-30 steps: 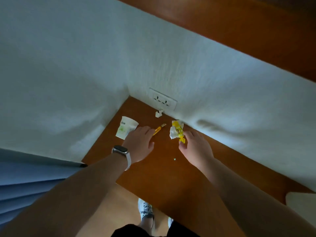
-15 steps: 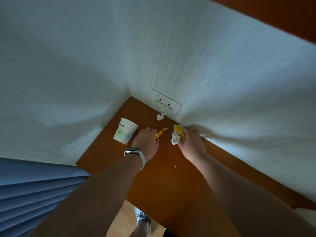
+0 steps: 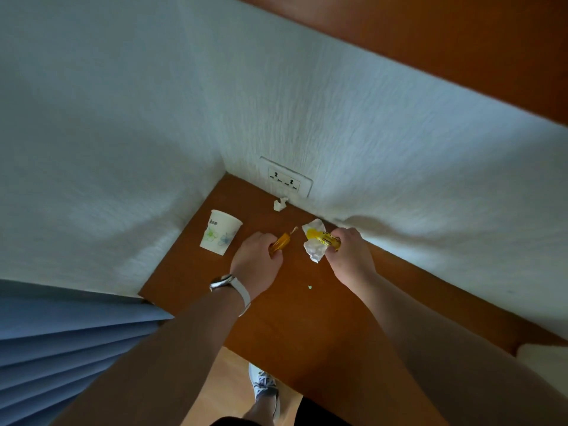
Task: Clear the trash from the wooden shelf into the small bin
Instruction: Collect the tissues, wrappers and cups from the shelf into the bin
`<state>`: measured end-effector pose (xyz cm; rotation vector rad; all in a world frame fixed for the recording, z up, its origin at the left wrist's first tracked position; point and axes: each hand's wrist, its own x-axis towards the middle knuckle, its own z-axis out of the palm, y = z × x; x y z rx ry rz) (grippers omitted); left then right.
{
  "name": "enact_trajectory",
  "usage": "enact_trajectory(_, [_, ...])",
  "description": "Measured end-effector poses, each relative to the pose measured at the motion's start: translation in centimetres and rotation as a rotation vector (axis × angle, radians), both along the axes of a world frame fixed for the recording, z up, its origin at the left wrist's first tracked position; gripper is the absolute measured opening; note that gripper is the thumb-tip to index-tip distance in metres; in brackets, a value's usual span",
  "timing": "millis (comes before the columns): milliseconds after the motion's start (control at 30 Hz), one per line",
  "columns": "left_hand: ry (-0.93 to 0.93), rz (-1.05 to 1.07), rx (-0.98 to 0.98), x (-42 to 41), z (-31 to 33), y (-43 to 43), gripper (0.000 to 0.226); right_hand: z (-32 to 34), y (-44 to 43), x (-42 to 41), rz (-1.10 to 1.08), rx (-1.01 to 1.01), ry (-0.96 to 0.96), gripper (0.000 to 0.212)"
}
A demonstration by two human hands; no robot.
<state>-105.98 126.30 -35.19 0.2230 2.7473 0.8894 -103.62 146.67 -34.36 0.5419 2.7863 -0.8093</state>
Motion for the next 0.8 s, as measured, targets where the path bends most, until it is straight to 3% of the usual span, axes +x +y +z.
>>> enact_trajectory(400, [-0.006,-0.059,0.299,5.0,5.7,2.5,0.013,6.3,0.7,7.3,-0.302,-0.152,0.165,0.034])
enact_trajectory(600, [-0.056,-0.163,0.467,6.8,8.4,6.1,0.012,9.1,2.9,12.8,-0.528,-0.228,0.264,0.026])
enact_trajectory(800, [-0.083,-0.296,0.467,8.9,9.7,11.3,0.012,11.5,6.6,18.4,-0.689,-0.243,0.365,0.018])
